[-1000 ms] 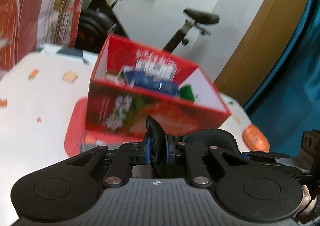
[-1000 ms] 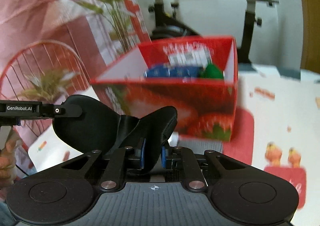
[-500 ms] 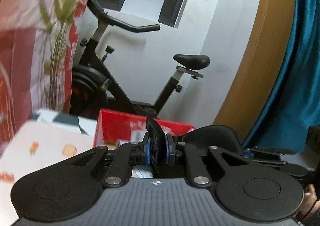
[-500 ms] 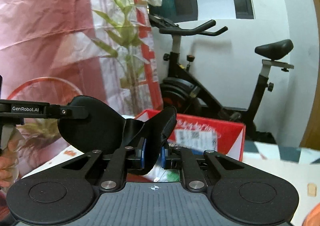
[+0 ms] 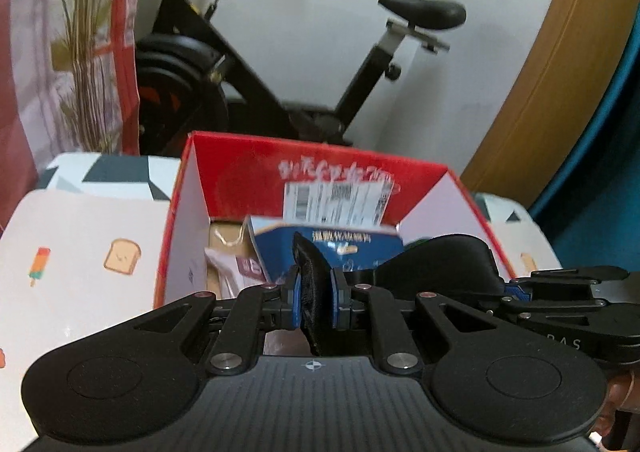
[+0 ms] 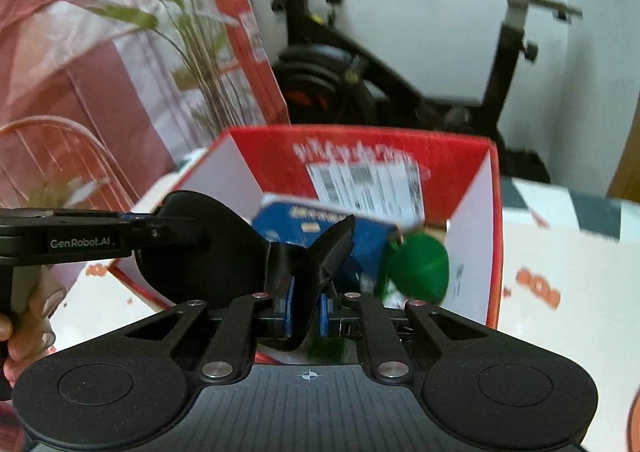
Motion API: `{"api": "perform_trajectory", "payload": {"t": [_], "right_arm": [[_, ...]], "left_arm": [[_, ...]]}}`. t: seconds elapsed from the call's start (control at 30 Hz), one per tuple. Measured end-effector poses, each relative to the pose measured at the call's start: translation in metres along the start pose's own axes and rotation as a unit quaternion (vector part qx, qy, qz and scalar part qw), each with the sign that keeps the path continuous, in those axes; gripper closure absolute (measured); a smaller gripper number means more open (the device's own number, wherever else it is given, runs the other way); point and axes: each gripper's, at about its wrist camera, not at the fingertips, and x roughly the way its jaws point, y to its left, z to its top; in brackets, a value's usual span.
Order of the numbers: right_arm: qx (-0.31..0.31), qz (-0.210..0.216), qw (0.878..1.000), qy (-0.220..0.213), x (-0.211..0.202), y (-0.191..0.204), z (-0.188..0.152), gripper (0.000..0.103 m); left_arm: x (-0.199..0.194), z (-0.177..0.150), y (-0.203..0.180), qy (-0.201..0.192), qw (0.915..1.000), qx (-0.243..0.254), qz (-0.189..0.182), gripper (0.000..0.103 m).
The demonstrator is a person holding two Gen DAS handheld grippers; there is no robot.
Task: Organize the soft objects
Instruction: 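Lift the black eye mask with both tools and lower it into the red box, then open both tools to release the eye mask and withdraw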
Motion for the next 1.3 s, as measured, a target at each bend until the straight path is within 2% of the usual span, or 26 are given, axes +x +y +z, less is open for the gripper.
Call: {"api": "perform_trajectory", "payload": {"t": [0.23,0.47,0.77,0.87,0.93,1.0,1.07,1.17,1.2,1.23,1.3], "right_arm": [[0.044,-0.003,0.998,0.045,0.03,-0.019,-0.003,0.092],[0.087,-0.022,0.994,0.069,0.046,-0.039,-0.005,0.092],[0.076,-0.036,0.993,0.084,0.054,-0.034,-0.005,0.091],[0.077,-0.037,0.993,0.087,0.053,-0.032,-0.006,0.087],[0.078,-0.035,0.993,0.086,0.05,-0.03,-0.005,0.079],[0.071,-0.042,0.994,0.079,0.046,-0.027,-0.003,0.074],[0.059,-0.047,0.995,0.07,0.039,-0.023,0.0,0.07],[0.044,-0.053,0.997,0.046,0.024,-0.018,0.007,0.046],[0.036,-0.058,0.997,0.036,0.017,-0.016,0.009,0.034],[0.026,-0.064,0.997,0.024,0.01,-0.013,0.012,0.026],[0.011,-0.07,0.997,0.004,-0.003,-0.01,0.015,0.018]], "left_arm": [[0.025,-0.001,0.001,0.035,0.9992,0.009,0.018,0.088],[0.042,-0.003,-0.001,0.066,0.9966,0.024,0.043,0.088],[0.05,-0.007,-0.001,0.082,0.9942,0.041,0.055,0.085],[0.049,-0.007,-0.001,0.082,0.9938,0.047,0.058,0.078],[0.045,-0.007,-0.001,0.078,0.9941,0.05,0.056,0.057],[0.041,-0.006,-0.002,0.07,0.9948,0.052,0.053,0.042],[0.032,-0.006,-0.005,0.054,0.9951,0.06,0.056,0.034],[0.016,-0.004,-0.009,0.026,0.9957,0.071,0.053,0.018],[0.01,-0.003,-0.01,0.015,0.9959,0.073,0.052,0.01],[0.003,-0.003,-0.01,0.0,0.9961,0.072,0.05,0.006],[-0.01,-0.002,-0.012,-0.023,0.9961,0.071,0.047,0.004]]}}
